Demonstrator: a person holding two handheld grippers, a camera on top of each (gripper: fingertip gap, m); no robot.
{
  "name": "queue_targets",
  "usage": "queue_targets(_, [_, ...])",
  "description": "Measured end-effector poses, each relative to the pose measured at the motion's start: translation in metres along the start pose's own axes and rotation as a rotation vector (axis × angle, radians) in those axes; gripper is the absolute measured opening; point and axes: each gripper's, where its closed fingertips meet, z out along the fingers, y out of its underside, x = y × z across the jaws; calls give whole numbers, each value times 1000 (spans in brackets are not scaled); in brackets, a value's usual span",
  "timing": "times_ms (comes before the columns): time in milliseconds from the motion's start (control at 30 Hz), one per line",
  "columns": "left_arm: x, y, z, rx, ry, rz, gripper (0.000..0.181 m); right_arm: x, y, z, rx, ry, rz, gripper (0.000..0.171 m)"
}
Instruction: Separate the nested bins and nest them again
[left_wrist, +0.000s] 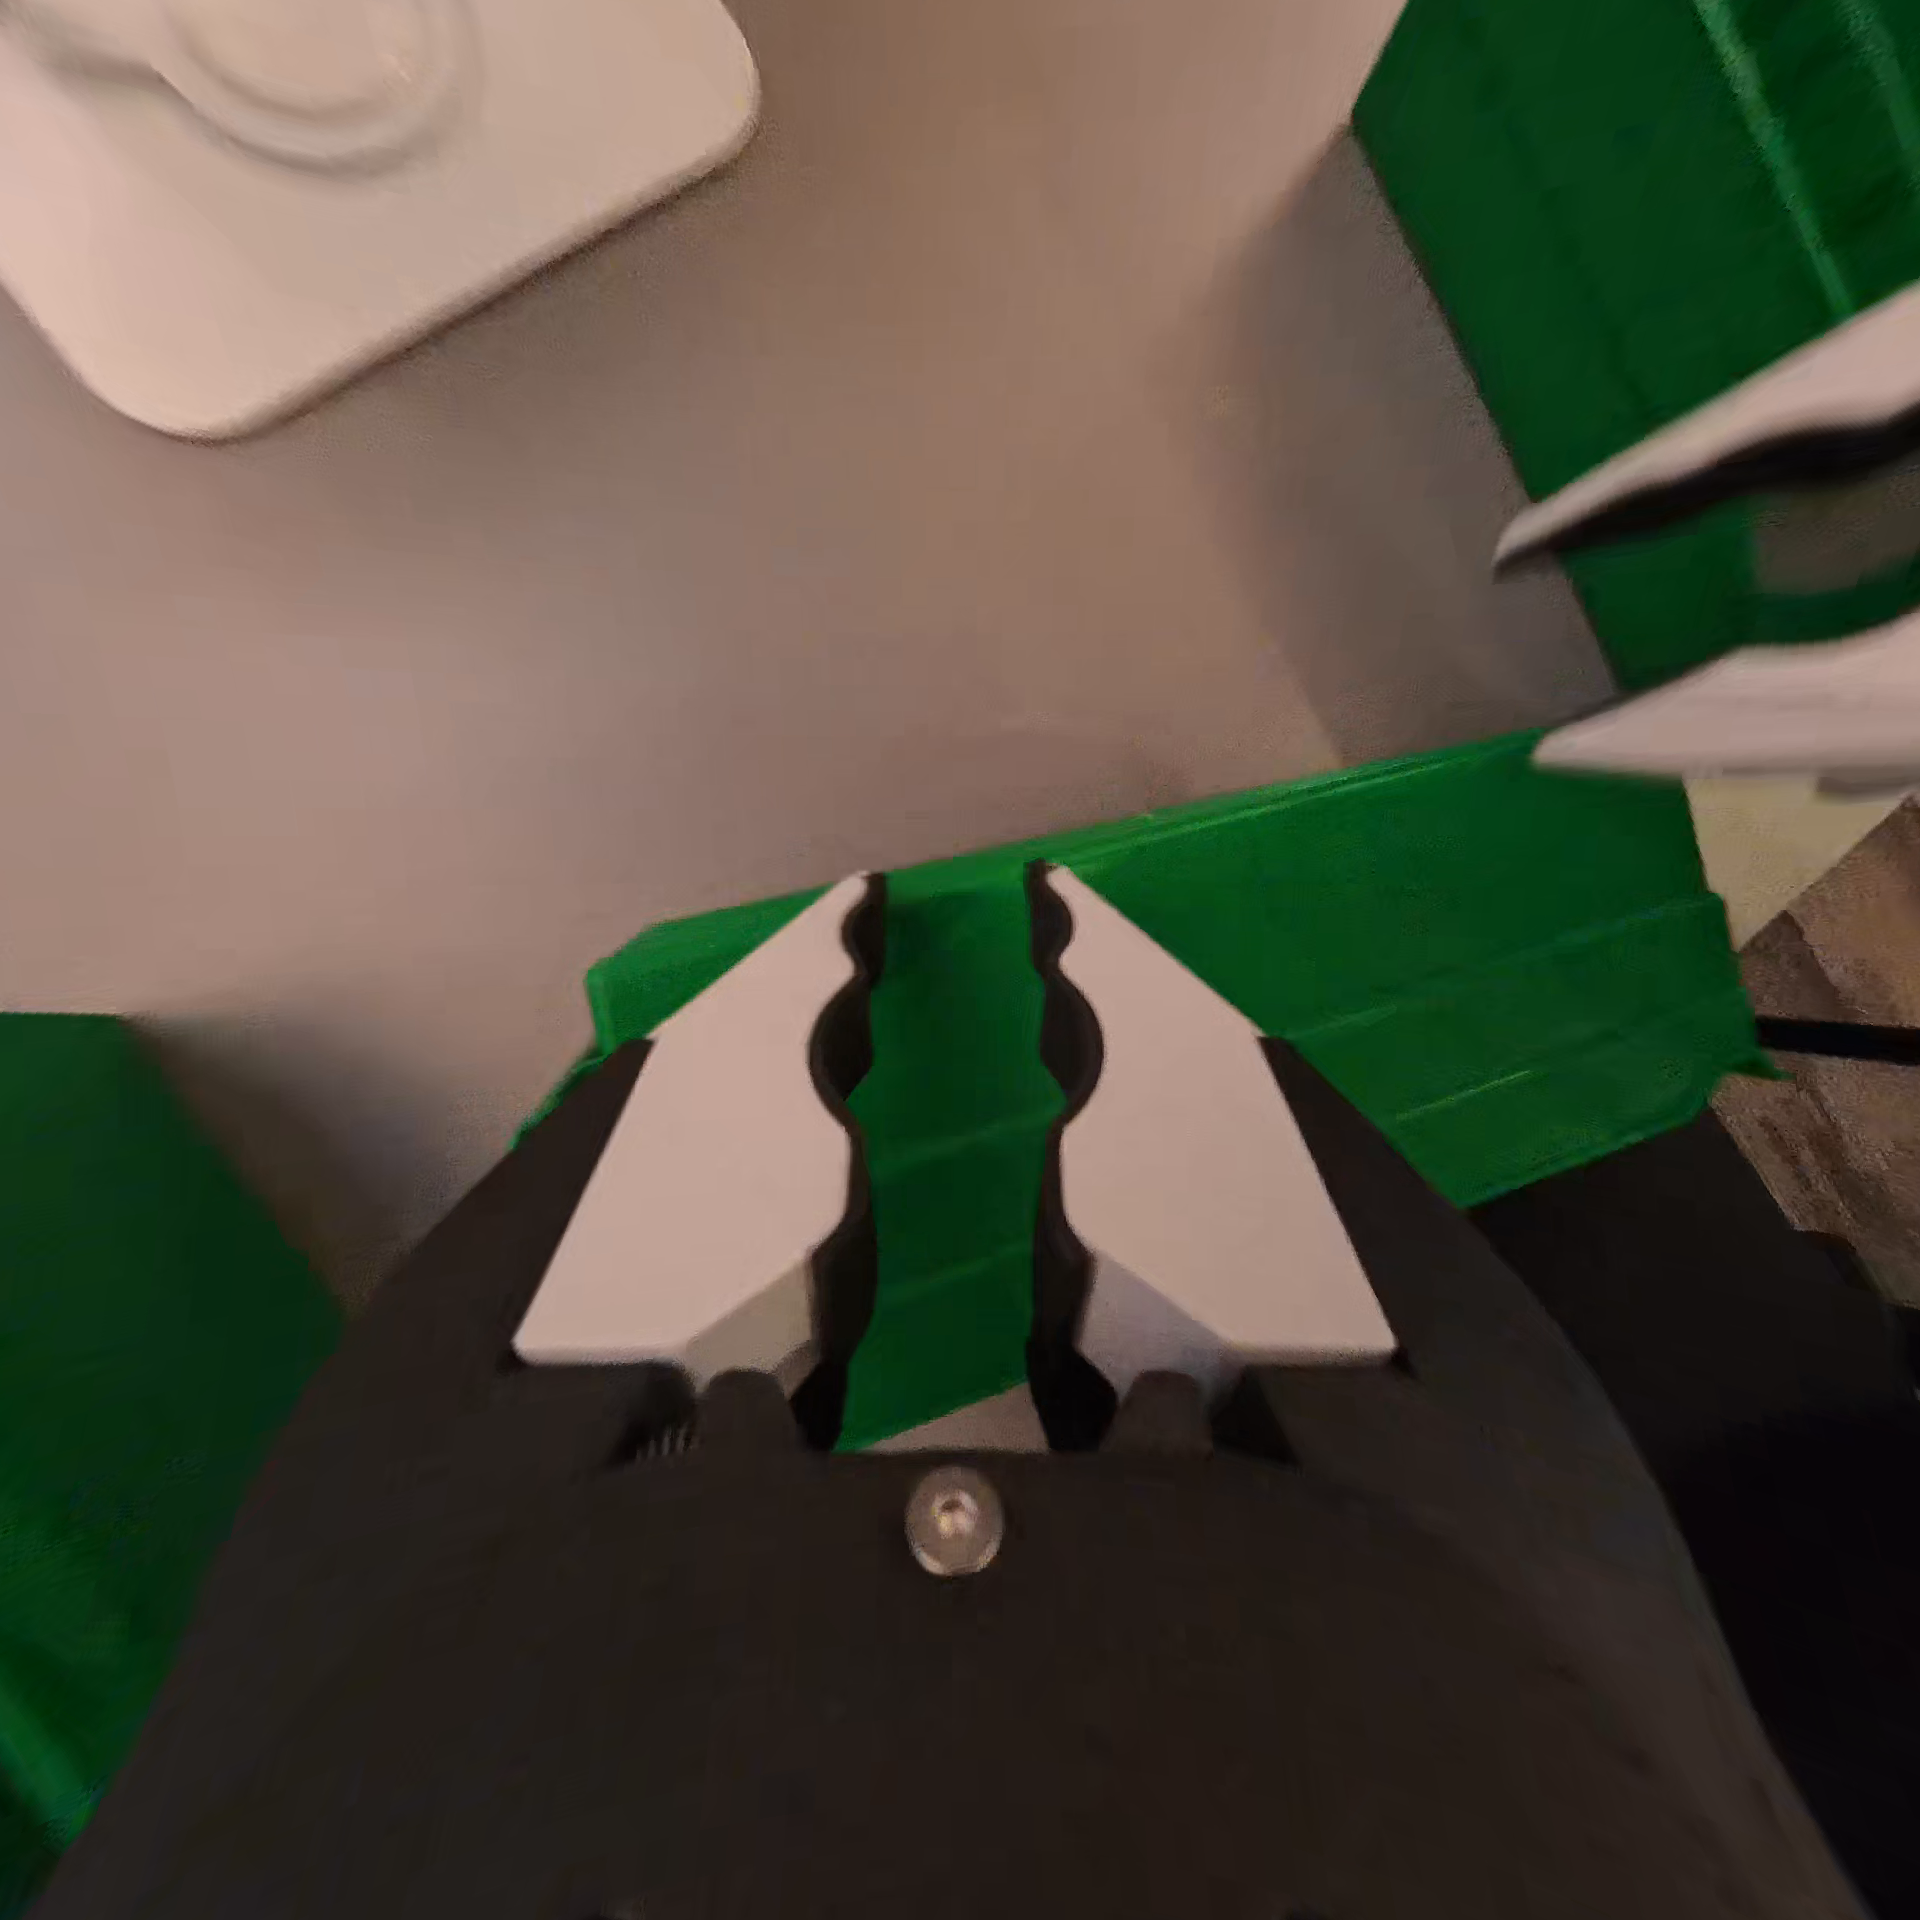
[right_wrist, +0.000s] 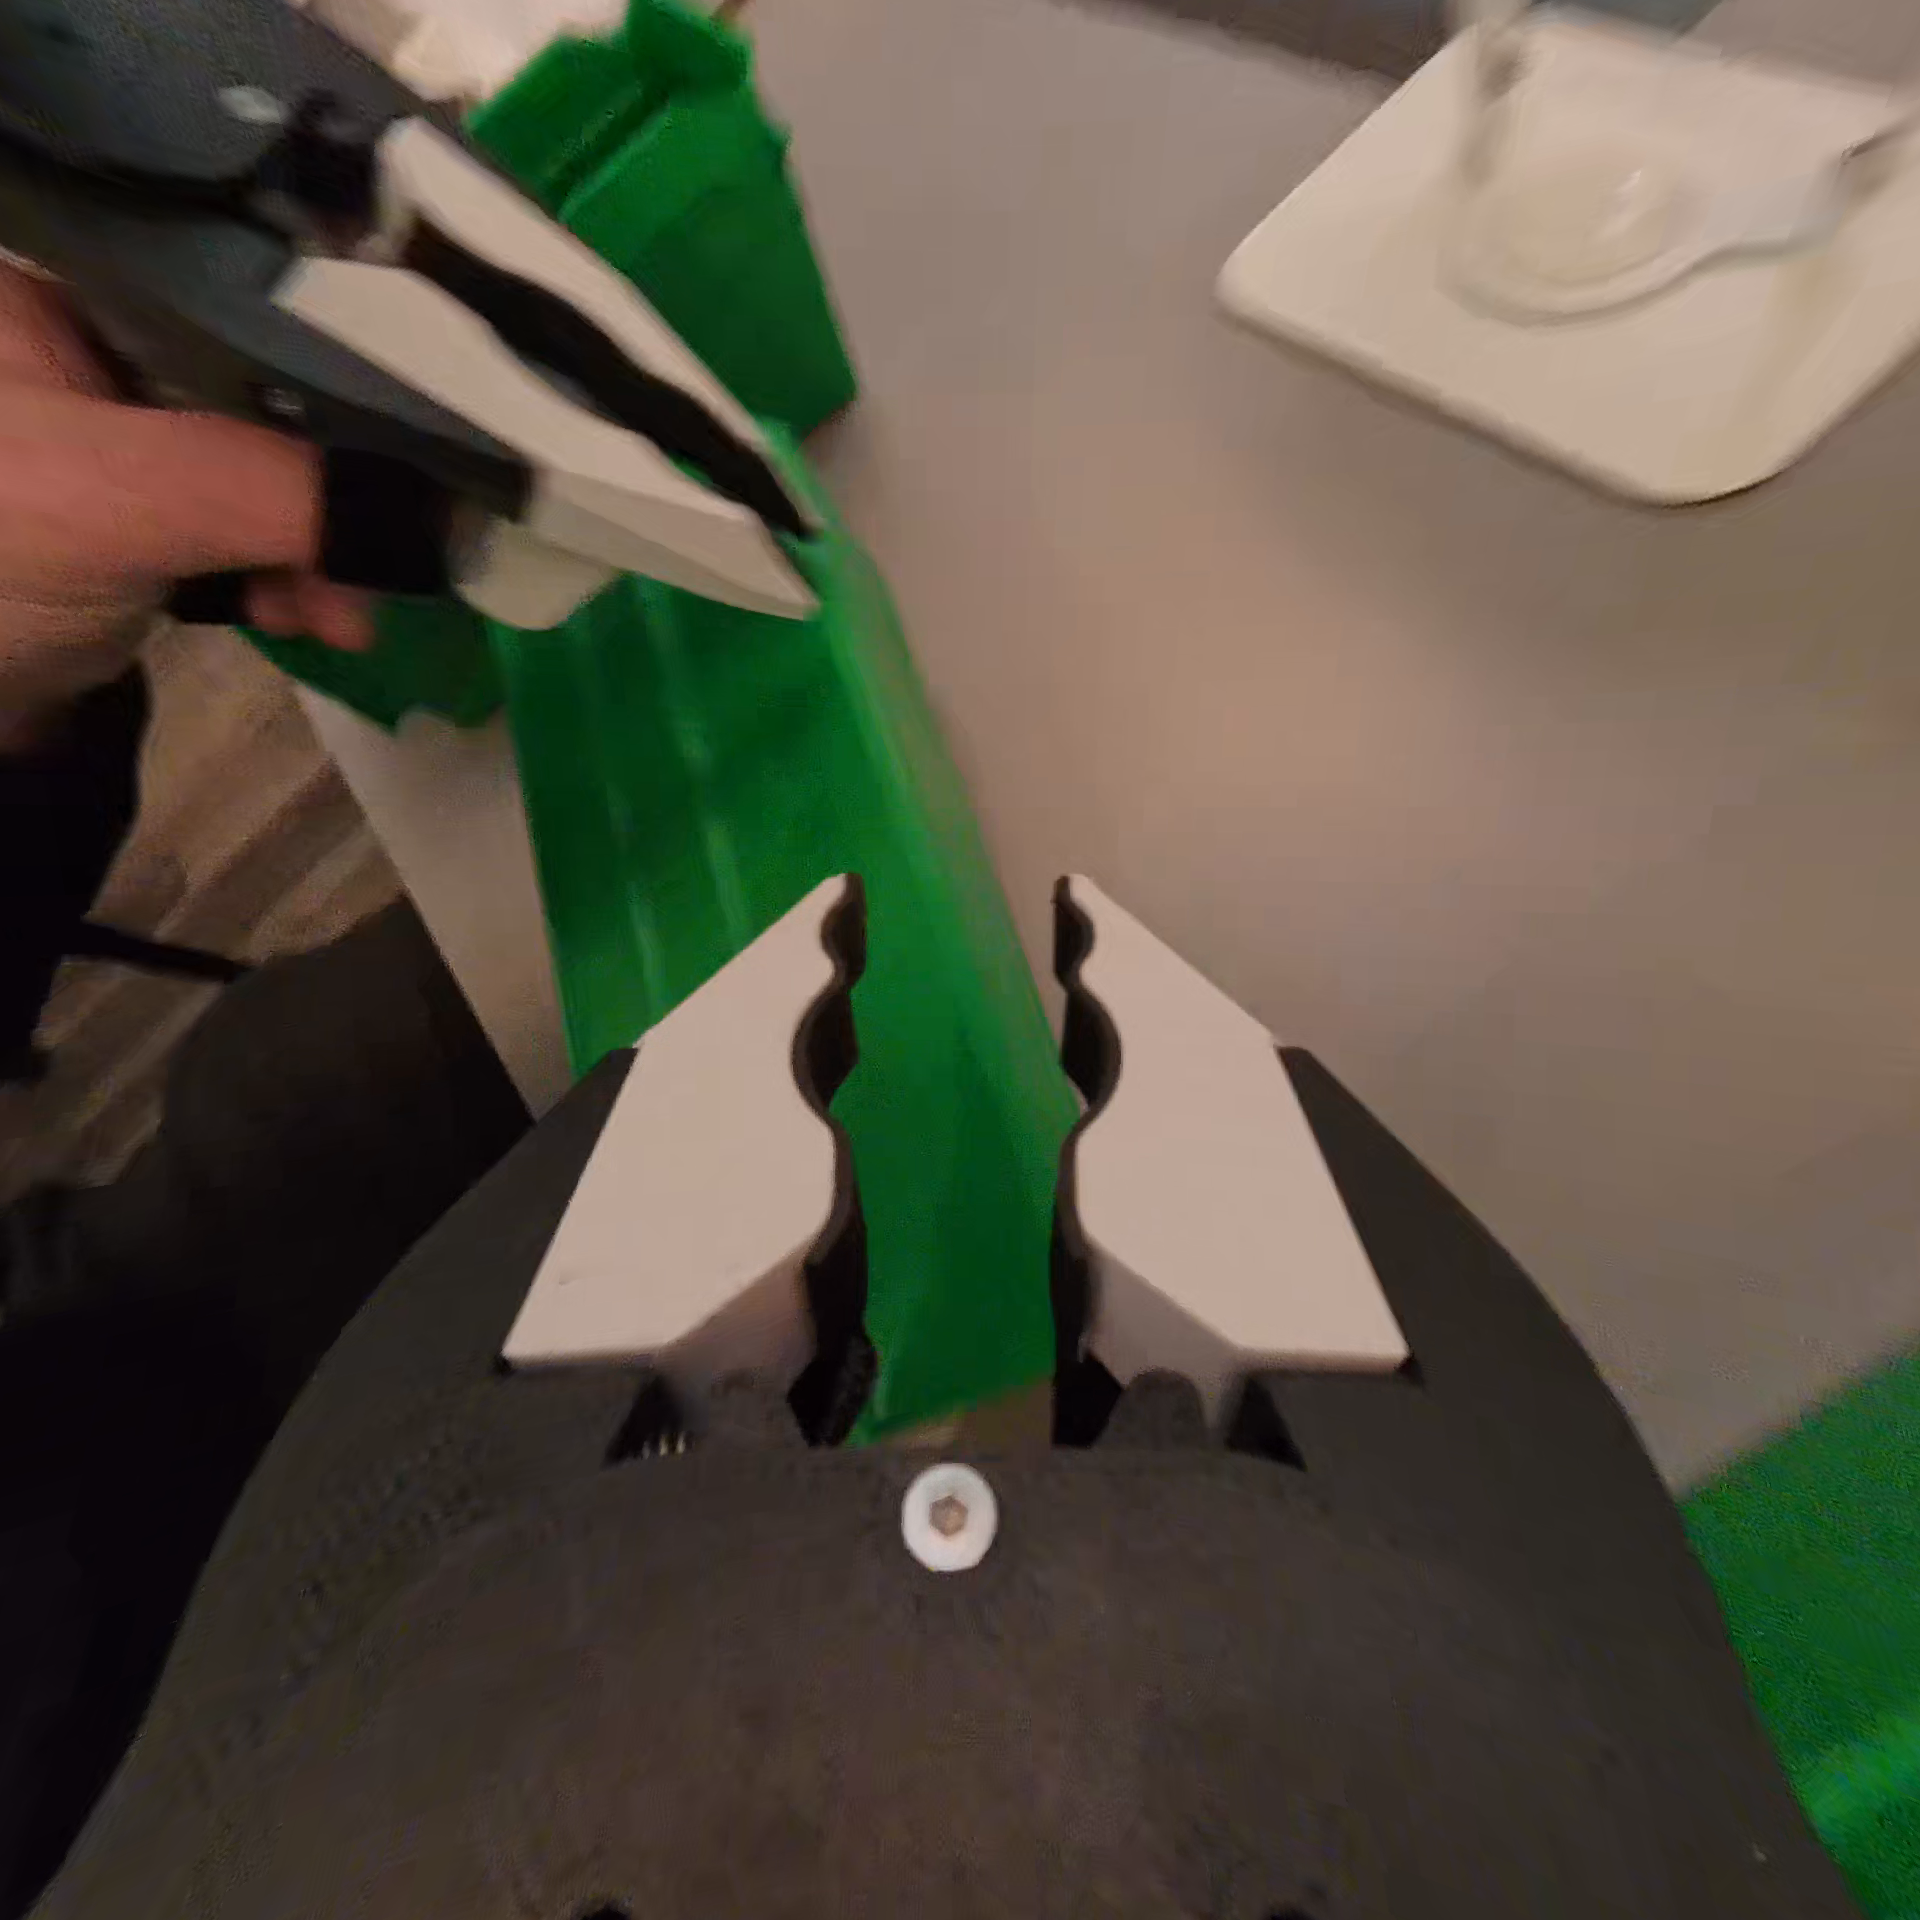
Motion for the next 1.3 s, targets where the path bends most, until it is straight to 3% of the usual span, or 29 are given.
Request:
queue_targets(67, [7,16,32,-38,-25,26,23,-11,22,28,-87,28,-59,45])
queue_targets(133, [10,12,43,17,-11,25,17,-18,31,40,-124,14,-113,39])
queue_targets(300, [10,-1,12,111,66,79,41,-17,31,33,-113,37,-161,46])
queue_targets(367, [34,0,-8,111,165,246,68,-19,22,16,-76,31,-163,50])
queue_targets(467, [55,17,-17,36,94,594,116,-20,16,-7,-10,10,-123,45])
queue_targets(567, [60,42,-2,-59,-21,898,127,-17,19,-19,14,19,-100,45])
queue_targets(667, [53,63,28,-168,-86,1015,128,-10,33,-14,-41,28,-81,46])
queue_targets(800, [40,59,47,-143,-273,1101,78,-9,46,-5,-94,18,-66,46])
queue_targets(1000, [32,28,38,-59,-435,1186,6,-3,31,-15,-40,35,-59,45])
queue_targets(1167, [19,32,41,-224,-334,1062,4,9,-17,-66,199,183,-128,44])
queue_targets(1300, [0,43,44,-366,-219,736,4,12,-24,-90,239,214,-133,41])
